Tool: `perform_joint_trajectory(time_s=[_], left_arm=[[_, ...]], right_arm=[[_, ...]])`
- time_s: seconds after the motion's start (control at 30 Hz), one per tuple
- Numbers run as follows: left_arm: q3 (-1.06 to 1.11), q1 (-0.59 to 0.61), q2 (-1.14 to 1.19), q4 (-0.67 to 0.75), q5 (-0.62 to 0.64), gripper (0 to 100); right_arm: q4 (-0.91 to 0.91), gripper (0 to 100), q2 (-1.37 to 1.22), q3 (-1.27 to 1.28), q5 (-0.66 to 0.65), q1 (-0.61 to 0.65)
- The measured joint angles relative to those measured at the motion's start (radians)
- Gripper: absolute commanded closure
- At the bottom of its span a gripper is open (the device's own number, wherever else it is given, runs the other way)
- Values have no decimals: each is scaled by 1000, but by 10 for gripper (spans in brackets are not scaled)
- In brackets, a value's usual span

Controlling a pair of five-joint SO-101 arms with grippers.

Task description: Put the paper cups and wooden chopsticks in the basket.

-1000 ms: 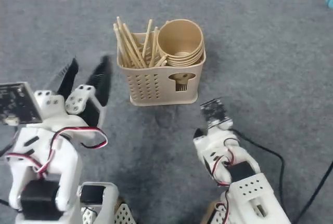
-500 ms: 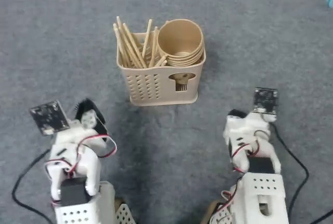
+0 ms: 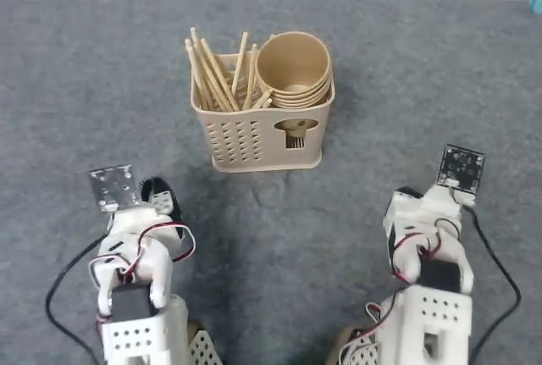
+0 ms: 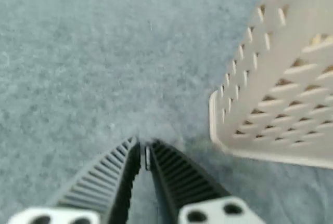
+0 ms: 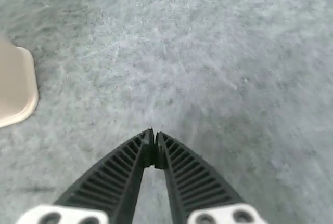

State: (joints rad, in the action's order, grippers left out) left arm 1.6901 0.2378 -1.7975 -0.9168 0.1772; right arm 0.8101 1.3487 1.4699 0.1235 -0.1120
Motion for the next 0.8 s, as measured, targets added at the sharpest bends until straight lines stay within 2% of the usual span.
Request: perform_joint_trajectory(time_s=[0.17, 0.27, 0.4, 0.57, 0.7, 0.8], left_arm=[[0, -3, 0, -2, -17, 989], [0, -31, 0, -51, -17, 989], [0, -75, 0, -140, -17, 988], [0, -78, 0, -146, -20, 988], [0, -83, 0, -147, -23, 988], [0, -81, 0, -196, -23, 988]], right_arm=[[201, 991, 269, 6, 0, 26], [287, 991, 436, 57, 0, 49], [327, 991, 425, 81, 0, 61], [367, 990, 436, 178, 0, 71], [408, 990, 450, 195, 0, 130], [451, 990, 448, 195, 0, 147]])
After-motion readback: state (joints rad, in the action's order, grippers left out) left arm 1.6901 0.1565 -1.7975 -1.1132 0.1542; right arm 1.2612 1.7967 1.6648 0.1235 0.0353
